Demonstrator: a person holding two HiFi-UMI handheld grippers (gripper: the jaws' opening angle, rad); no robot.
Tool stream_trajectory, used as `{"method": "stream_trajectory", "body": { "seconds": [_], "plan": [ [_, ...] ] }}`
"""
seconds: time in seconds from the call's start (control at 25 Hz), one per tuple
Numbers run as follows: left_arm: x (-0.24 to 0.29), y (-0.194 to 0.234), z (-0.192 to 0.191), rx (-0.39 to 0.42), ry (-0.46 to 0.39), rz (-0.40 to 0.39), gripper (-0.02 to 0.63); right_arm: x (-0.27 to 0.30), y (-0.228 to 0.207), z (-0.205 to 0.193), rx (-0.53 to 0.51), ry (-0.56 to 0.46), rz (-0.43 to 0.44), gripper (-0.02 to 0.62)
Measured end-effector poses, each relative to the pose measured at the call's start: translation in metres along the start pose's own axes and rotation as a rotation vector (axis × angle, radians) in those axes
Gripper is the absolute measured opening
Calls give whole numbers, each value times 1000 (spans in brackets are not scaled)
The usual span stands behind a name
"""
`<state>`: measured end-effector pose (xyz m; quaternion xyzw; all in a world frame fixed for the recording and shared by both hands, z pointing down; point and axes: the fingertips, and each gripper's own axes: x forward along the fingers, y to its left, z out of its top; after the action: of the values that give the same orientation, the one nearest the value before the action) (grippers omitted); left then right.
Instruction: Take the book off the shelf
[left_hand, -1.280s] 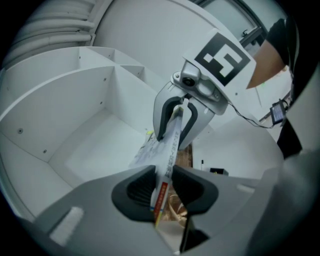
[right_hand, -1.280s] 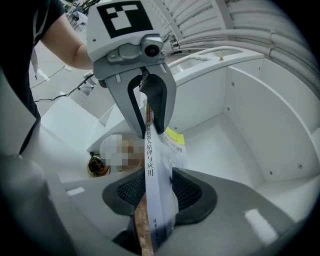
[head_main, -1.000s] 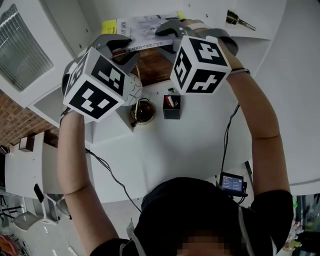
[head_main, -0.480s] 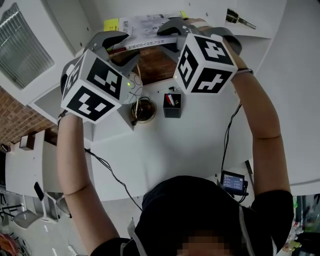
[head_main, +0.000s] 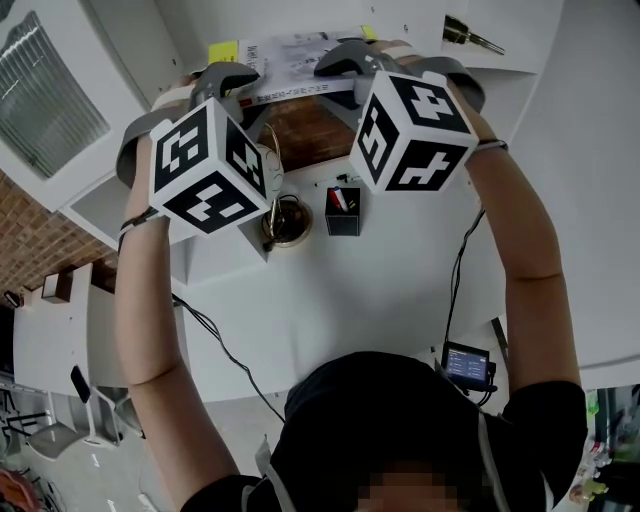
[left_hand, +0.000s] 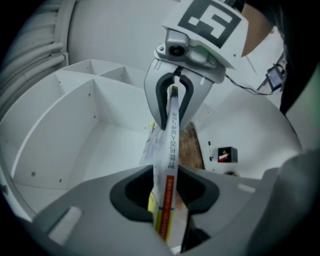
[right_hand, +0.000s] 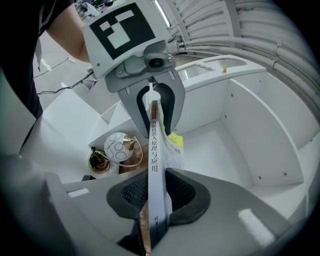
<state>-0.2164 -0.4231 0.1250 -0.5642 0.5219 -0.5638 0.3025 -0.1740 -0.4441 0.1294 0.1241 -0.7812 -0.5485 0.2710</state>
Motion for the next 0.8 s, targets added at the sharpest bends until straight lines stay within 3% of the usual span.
{"method": "stream_trajectory", "body": {
  "seconds": [0.16, 0.48, 0.56, 0.8],
  "plan": [
    [4, -5, 5, 20, 5, 0, 100, -6, 0, -1, 15, -5, 5, 84],
    [2, -6, 7, -45, 9, -12, 97, -5, -2, -3, 73, -22, -19, 120],
    [0, -6, 9, -56, 9, -14, 95, -5, -4, -3, 53, -8, -37, 130],
    [-7, -10, 15, -85, 14, -18, 91, -10, 0, -4, -40, 29, -88, 78]
  ]
}}
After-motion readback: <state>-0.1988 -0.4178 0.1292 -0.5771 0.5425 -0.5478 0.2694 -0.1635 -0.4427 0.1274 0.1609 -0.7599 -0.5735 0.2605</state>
